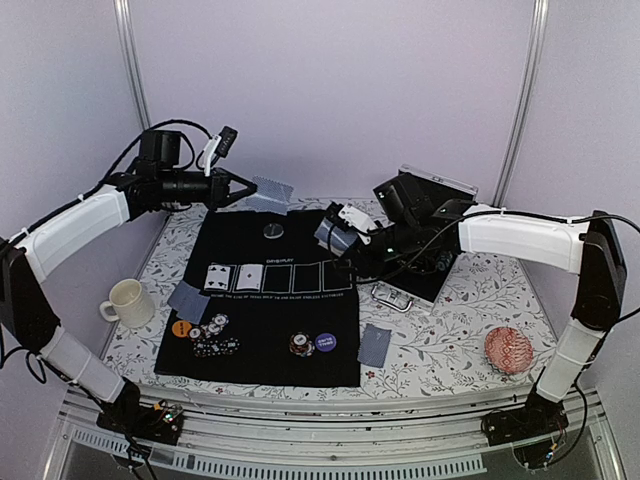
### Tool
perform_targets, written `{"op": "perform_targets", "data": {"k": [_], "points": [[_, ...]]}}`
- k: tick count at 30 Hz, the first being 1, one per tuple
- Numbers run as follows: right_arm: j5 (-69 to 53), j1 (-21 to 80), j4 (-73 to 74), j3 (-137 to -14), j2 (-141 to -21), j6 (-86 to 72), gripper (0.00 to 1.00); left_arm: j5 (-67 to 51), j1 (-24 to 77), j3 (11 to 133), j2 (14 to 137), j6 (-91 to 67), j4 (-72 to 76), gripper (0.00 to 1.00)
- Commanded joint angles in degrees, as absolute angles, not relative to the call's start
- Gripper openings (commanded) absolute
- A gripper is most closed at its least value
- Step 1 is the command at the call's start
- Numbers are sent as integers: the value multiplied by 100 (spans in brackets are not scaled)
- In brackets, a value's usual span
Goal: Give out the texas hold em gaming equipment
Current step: Pick up the poker card from the face-down deck piles, then flop the poker card into the community card area.
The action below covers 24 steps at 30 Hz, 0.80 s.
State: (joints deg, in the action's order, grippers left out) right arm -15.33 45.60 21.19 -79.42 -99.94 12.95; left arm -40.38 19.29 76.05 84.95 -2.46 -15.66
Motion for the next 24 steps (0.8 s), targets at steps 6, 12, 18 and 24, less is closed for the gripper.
{"op": "perform_targets", "data": {"k": [6, 12, 18, 24], "points": [[-1513, 4501, 2025, -7724, -9592, 1345, 37, -317, 2726, 6445, 8896, 3431, -556, 0], [-1529, 4483, 1995, -7641, -9528, 1353, 37, 1188, 3254, 5910, 9818, 5318, 1416, 0], [-1523, 4485, 2014, -7574, -9465, 1321, 37, 1637, 3389, 5819, 10735, 6098, 2663, 0], [-1512, 4483, 2017, -7484, -9409, 1271, 37, 1084, 3468, 5590, 11047, 6197, 2189, 0]]}}
